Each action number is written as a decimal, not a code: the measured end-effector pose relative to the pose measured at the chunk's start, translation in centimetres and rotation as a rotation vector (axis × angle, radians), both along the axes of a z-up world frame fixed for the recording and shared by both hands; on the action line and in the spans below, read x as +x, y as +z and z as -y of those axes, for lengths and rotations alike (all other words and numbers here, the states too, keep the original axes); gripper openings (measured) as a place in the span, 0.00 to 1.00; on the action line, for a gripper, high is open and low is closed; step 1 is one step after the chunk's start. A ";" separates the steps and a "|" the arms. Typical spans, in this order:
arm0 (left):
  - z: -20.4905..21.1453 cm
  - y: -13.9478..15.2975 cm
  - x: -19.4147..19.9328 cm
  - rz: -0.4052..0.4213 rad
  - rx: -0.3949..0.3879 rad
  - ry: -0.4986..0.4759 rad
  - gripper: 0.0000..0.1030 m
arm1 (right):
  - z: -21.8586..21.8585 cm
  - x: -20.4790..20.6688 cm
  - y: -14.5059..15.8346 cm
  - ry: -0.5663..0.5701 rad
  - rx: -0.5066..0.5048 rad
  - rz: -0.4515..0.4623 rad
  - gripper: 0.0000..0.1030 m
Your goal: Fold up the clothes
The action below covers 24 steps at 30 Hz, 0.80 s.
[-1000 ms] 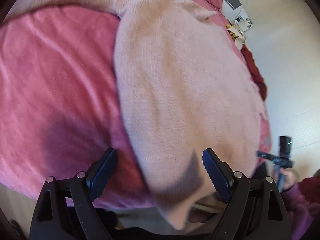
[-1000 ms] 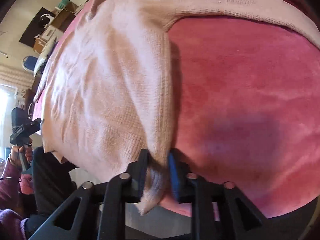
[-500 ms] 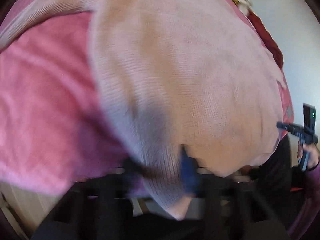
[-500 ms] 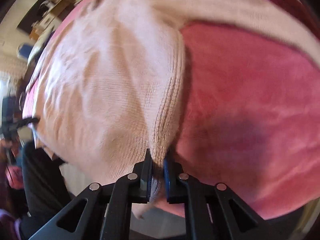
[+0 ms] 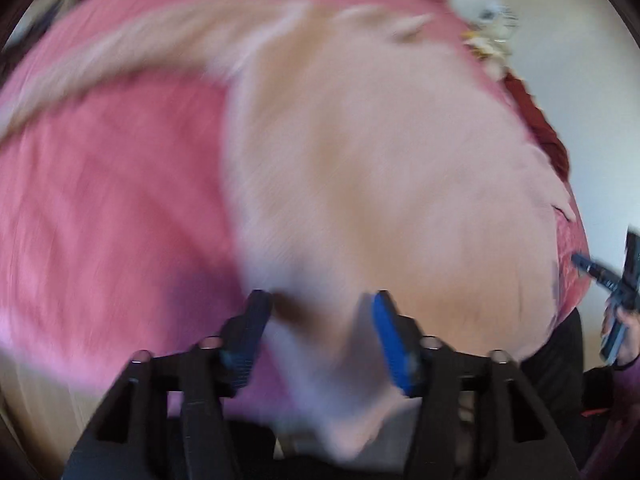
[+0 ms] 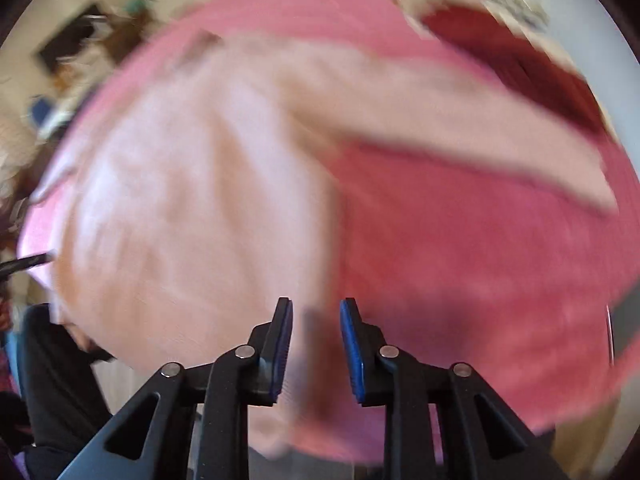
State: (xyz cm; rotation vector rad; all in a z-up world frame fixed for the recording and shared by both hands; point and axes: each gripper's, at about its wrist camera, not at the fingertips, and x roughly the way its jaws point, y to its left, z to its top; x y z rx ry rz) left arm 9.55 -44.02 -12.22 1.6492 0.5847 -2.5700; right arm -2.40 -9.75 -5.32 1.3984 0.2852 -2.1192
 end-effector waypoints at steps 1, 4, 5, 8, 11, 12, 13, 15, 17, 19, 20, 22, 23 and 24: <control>-1.2 0.0 -1.5 -0.027 -0.039 -0.038 0.61 | 2.1 -0.2 0.3 0.049 0.004 -0.033 0.24; -3.8 -2.2 -4.7 0.028 -0.175 -0.129 0.64 | 7.0 -0.1 0.8 0.190 0.026 -0.116 0.25; -4.4 -3.2 -5.3 0.068 -0.236 -0.157 0.64 | 6.1 0.9 0.0 0.222 0.057 -0.113 0.25; -5.5 -3.8 -4.3 0.080 -0.328 -0.200 0.65 | 3.6 4.0 -2.7 0.314 0.154 -0.084 0.25; -5.2 -3.2 -2.1 0.079 -0.313 -0.208 0.65 | 3.2 5.9 -5.4 0.333 0.167 -0.001 0.26; -4.9 -2.5 -1.6 0.070 -0.312 -0.223 0.65 | 2.5 6.2 -5.1 0.344 0.133 -0.008 0.26; -4.6 -1.5 -1.6 0.050 -0.310 -0.233 0.65 | 2.2 6.2 -4.9 0.359 0.128 0.015 0.26; -3.7 0.9 -2.5 -0.026 -0.294 -0.229 0.65 | 1.9 5.2 -3.6 0.378 0.080 0.043 0.26; -2.2 3.6 -5.3 -0.121 -0.278 -0.214 0.65 | 2.5 2.7 -1.1 0.382 -0.022 0.043 0.26; -0.7 5.7 -9.6 -0.189 -0.299 -0.202 0.66 | 3.8 -1.5 1.8 0.342 -0.117 0.025 0.26; -0.1 6.2 -11.8 -0.204 -0.301 -0.202 0.66 | 4.6 -3.9 3.0 0.320 -0.158 0.025 0.27; 1.3 6.8 -17.0 -0.220 -0.290 -0.215 0.69 | 7.0 -9.7 4.8 0.278 -0.222 0.053 0.29; 1.8 6.9 -19.0 -0.223 -0.284 -0.221 0.69 | 8.3 -12.5 5.3 0.260 -0.244 0.071 0.29; 2.3 7.0 -20.7 -0.223 -0.283 -0.222 0.69 | 10.1 -15.1 5.2 0.250 -0.247 0.087 0.29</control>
